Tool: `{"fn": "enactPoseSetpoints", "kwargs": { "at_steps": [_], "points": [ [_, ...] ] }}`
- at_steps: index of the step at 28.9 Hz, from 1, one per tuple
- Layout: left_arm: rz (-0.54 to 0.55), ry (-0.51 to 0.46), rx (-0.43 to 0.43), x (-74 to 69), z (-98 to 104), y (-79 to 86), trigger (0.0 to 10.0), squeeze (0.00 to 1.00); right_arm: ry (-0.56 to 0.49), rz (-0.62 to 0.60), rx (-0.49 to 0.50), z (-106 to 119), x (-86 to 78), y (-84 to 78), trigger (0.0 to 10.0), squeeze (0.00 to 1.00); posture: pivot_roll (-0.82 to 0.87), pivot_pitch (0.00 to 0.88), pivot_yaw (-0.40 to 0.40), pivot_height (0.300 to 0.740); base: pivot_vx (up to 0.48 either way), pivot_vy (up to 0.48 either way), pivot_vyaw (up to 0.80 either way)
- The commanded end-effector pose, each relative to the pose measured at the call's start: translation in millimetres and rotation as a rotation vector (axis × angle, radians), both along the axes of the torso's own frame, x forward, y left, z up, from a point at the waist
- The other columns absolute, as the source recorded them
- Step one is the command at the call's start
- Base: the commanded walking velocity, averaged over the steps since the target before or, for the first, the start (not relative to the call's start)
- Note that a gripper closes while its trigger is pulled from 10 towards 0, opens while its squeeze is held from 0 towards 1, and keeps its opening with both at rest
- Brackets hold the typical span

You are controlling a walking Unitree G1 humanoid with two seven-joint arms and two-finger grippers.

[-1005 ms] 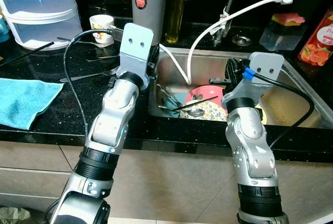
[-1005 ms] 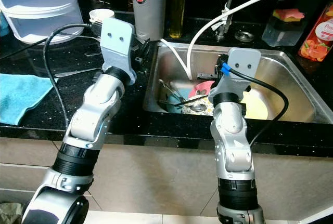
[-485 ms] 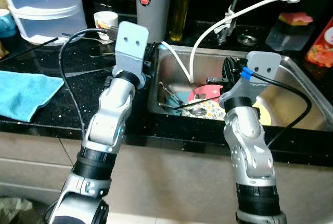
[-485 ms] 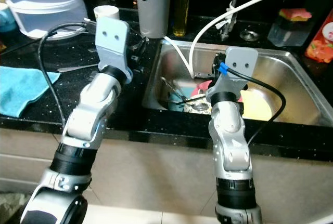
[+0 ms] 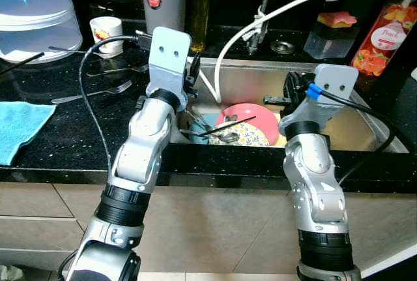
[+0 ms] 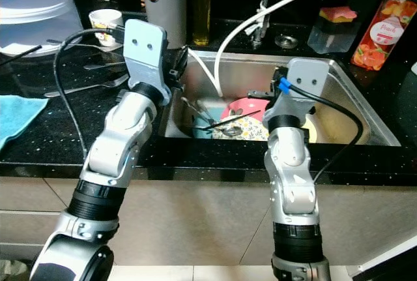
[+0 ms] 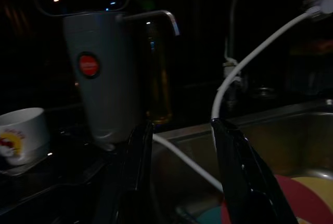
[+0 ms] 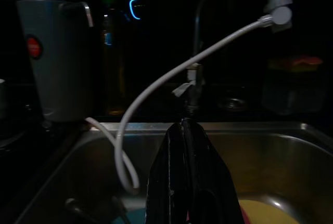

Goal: Kitchen organization

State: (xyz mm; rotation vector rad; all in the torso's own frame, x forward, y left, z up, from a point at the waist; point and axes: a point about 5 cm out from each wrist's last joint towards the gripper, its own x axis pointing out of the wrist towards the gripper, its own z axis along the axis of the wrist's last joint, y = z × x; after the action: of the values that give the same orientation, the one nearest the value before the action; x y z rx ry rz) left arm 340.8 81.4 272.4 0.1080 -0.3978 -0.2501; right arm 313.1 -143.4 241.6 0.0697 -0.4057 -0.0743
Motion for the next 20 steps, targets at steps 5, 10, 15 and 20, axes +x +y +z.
{"fn": "enactPoseSetpoints", "kwargs": {
  "at_steps": [5,10,15,20],
  "points": [
    [0.052,0.091,0.078,7.2,-8,3.1,10.0,0.0,0.007,-0.006,0.005,0,-0.7,-1.6,10.0,0.0,0.15,0.004,-0.045,0.74,0.0,0.0,0.0],
    [0.132,0.206,0.143,15.0,-13,12.0,10.0,0.0,0.023,-0.023,-0.009,-1,2.3,-3.9,10.0,0.0,0.16,0.006,-0.05,0.74,0.0,0.0,0.0],
    [0.172,0.253,0.254,15.8,-13,20.4,10.0,0.0,0.088,-0.089,-0.022,-2,10.0,-11.7,10.0,0.0,0.18,0.013,-0.06,0.74,0.0,0.0,0.0],
    [0.144,0.226,0.333,10.7,1,23.2,10.0,0.0,0.106,-0.123,-0.017,0,15.3,-18.6,10.0,0.0,0.21,0.017,-0.059,0.74,0.0,0.0,0.0]
  ]
}}
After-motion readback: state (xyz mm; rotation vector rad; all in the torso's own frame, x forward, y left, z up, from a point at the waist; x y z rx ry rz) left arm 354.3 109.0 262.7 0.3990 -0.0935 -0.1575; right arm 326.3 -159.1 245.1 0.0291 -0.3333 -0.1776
